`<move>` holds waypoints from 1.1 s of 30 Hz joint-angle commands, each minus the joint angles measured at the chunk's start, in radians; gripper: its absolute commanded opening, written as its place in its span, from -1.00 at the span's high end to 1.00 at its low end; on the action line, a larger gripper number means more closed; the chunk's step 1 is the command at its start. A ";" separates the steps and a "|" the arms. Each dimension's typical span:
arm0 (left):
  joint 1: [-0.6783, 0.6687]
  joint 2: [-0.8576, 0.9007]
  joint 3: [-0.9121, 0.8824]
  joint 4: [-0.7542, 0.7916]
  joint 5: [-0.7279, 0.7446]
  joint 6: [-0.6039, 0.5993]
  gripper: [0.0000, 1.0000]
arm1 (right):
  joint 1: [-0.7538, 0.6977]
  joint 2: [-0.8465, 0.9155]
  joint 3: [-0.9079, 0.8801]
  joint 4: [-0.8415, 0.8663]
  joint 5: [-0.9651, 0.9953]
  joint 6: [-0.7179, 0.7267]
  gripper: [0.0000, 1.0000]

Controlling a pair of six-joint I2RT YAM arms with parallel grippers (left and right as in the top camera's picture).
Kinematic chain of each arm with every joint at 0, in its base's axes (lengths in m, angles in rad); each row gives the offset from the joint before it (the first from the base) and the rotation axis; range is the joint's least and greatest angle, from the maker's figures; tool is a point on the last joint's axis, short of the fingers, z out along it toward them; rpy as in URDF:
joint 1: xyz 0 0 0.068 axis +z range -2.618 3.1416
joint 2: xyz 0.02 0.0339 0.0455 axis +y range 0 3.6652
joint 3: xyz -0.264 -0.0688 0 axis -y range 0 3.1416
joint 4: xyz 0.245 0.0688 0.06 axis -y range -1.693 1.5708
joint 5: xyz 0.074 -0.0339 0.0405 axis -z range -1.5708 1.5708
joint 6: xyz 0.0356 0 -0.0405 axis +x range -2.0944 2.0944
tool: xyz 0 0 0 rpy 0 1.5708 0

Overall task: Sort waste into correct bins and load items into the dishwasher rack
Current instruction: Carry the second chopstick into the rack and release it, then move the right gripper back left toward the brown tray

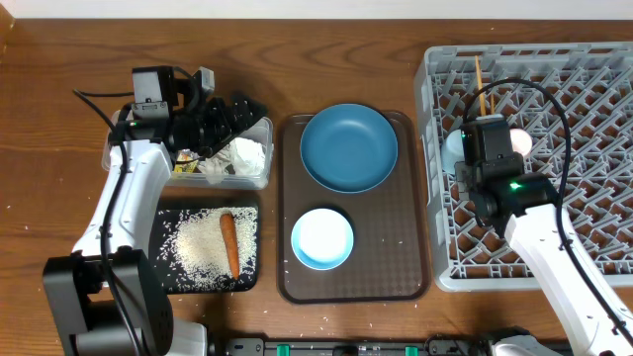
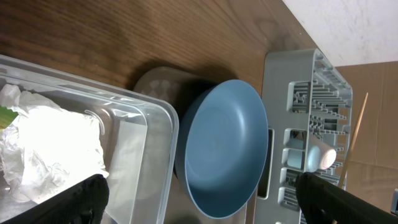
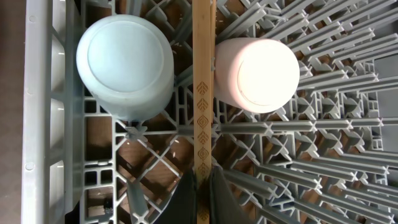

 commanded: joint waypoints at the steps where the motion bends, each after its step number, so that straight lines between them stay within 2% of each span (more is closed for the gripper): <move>1: 0.004 -0.003 0.007 -0.003 0.013 -0.008 -0.96 | -0.015 0.005 -0.005 0.004 0.018 -0.016 0.97; 4: 0.004 -0.003 0.007 -0.003 0.013 -0.008 -0.96 | -0.015 0.005 -0.005 0.004 0.018 -0.016 0.95; 6: 0.004 -0.003 0.007 -0.003 0.013 -0.008 -0.96 | -0.015 0.005 -0.005 0.004 0.018 -0.016 0.77; 7: 0.004 -0.003 0.007 -0.003 0.013 -0.008 -0.96 | -0.015 0.005 -0.005 0.003 0.018 -0.016 0.57; 12: 0.004 -0.003 0.007 -0.003 0.013 -0.008 -0.96 | -0.015 0.005 -0.005 0.003 0.018 -0.016 0.27; 21: 0.004 -0.003 0.007 -0.003 0.013 -0.008 -0.96 | -0.015 0.005 -0.005 0.003 0.016 -0.011 0.23; 25: 0.004 -0.003 0.007 -0.003 0.013 -0.008 -0.96 | -0.015 0.005 -0.005 0.008 -0.041 -0.011 0.21; 29: 0.004 -0.003 0.007 -0.003 0.013 -0.008 -0.96 | -0.015 0.003 -0.005 0.029 -0.161 -0.011 0.25; 33: 0.004 -0.003 0.007 -0.002 0.013 -0.008 -0.95 | -0.015 -0.001 0.005 0.061 -0.427 -0.011 0.26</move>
